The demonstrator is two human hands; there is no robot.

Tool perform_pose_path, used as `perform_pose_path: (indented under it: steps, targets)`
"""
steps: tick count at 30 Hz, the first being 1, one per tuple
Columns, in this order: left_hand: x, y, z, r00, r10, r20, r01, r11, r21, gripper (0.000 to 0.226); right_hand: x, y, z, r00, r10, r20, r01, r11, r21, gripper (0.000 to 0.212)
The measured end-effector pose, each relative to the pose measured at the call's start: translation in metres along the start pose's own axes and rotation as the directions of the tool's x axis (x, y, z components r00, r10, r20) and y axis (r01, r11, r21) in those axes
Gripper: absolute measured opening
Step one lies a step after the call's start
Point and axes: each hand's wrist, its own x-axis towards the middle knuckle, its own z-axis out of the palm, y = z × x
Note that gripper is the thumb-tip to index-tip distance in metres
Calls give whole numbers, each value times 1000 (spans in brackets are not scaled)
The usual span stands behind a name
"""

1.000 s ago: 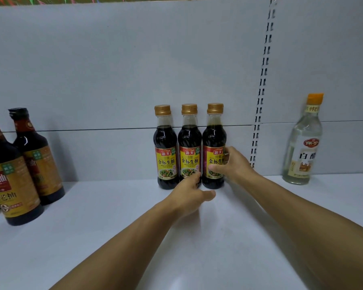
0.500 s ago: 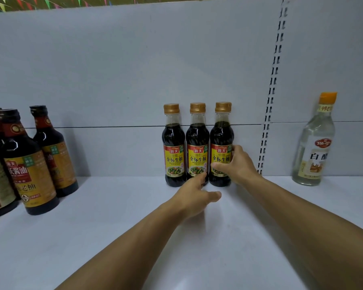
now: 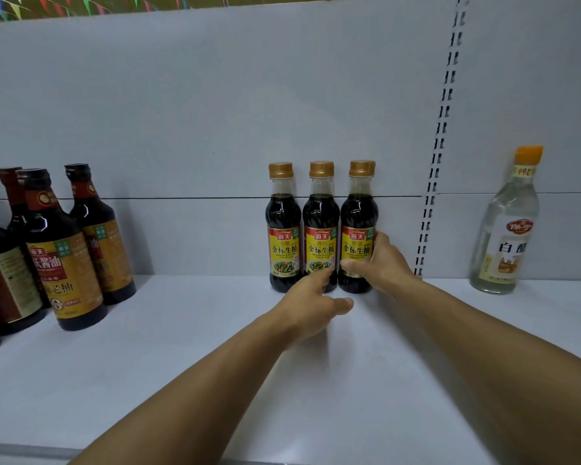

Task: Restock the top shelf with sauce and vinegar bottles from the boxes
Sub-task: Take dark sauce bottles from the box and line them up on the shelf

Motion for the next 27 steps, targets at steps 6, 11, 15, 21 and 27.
perform_pose_path:
  steps: [6, 11, 15, 21, 27]
  targets:
    - [-16, 9, -2, 999, 45, -4, -45, 999, -23, 59, -31, -16, -7, 998, 41, -54, -46, 995, -91, 58]
    - [-35, 12, -3, 994, 111, -7, -111, 994, -2, 48, -70, -39, -10, 999, -33, -18, 32, 998, -46, 61]
    - [-58, 9, -11, 985, 173, -14, -172, 984, 35, 46, -119, -69, -14, 997, -81, -16, 81, 997, 1, 40]
    - [-101, 8, -28, 972, 235, -9, -234, 971, 56, 43, -188, -109, -13, 992, -109, -64, 109, 994, -3, 40]
    - [-154, 5, -46, 942, 334, 4, -334, 940, 67, 41, -253, -138, 0, 979, -161, -123, 164, 987, 7, 29]
